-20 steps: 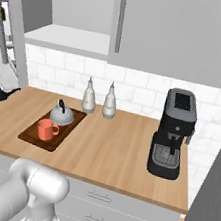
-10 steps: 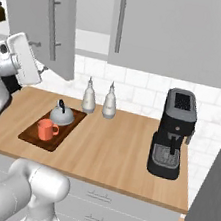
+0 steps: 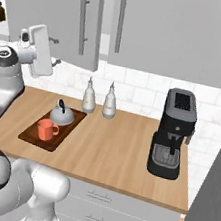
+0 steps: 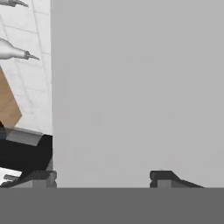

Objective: Pick the kettle from the counter and place it on the tray. Then pick the mug from the cabinet and place it on the tray. Then close the cabinet doors.

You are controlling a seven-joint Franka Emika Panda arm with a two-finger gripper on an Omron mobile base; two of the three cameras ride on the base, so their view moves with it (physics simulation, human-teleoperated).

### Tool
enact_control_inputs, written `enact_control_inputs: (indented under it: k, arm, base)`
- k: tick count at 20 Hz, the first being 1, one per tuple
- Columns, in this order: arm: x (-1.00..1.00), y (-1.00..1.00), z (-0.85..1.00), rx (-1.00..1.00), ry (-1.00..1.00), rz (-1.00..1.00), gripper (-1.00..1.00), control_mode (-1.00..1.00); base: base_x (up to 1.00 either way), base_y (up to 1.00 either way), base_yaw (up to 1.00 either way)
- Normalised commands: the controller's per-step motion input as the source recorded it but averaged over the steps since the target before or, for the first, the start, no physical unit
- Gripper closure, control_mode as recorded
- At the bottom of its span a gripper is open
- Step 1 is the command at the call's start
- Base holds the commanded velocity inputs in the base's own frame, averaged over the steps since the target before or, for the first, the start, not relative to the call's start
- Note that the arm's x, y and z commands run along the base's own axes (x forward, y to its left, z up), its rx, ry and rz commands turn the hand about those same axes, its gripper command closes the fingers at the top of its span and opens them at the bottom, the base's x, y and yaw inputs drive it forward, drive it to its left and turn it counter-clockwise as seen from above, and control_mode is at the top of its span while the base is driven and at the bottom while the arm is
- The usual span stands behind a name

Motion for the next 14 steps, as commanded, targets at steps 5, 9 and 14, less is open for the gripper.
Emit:
enact_control_inputs:
  k: [5,9,14]
  arm:
    - [0.59,-0.58,0.2,0.2,0.12,0.19,-1.0,-1.0]
    - [0.61,-0.52,0.08,0.19,0.15,0.19,-1.0,-1.0]
    - [0.55,-0.49,0.0,0.19,0.16,0.2,-1.0,-1.0]
  base:
    - [0.0,0.0,0.0]
    - [0.0,0.0,0.0]
    - [0.0,0.0,0.0]
